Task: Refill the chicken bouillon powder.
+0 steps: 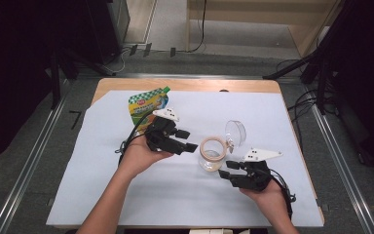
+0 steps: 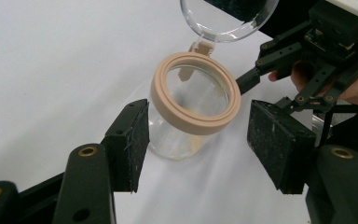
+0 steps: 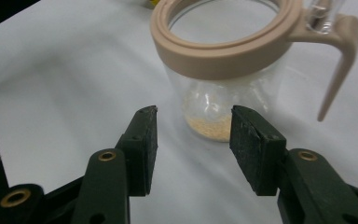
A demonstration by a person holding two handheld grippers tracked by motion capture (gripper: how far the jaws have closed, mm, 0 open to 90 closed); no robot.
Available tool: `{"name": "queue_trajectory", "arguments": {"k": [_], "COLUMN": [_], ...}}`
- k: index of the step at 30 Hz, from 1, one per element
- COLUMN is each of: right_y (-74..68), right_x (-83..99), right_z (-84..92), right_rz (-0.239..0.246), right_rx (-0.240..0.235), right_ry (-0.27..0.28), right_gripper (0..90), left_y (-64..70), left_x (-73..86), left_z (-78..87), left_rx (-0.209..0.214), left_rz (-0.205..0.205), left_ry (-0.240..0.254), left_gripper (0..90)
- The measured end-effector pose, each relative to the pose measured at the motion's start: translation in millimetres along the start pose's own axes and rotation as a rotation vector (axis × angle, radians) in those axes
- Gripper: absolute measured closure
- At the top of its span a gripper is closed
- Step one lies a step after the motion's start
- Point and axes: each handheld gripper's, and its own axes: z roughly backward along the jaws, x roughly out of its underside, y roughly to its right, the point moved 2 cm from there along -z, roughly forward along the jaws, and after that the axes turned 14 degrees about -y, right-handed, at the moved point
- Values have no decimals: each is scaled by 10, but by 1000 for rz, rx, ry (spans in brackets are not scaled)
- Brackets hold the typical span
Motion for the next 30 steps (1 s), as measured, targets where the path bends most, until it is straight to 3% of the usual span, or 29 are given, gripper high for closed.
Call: {"name": "queue_trajectory", "arguments": {"k": [15, 17, 24, 30], "right_y": [-178, -202, -290, -322], "right_x": [-38, -46, -73, -96], "right_z": [-146, -165, -248, -265], "right_rz": [59, 65, 101, 115], "right_rx": [-54, -57, -72, -82], "right_ry": [-35, -36, -56, -53], "right_gripper": [511, 508, 501, 501], "left_y": [-204, -226, -290, -336], "left_x": [241, 267, 361, 447], "left_z": [266, 295, 393, 519], "left_rx": [-31, -11, -33, -76], "left_rz": [85, 121, 128, 129], "left_ry": [21, 17, 21, 30], "left_gripper": [410, 411, 421, 422]}}
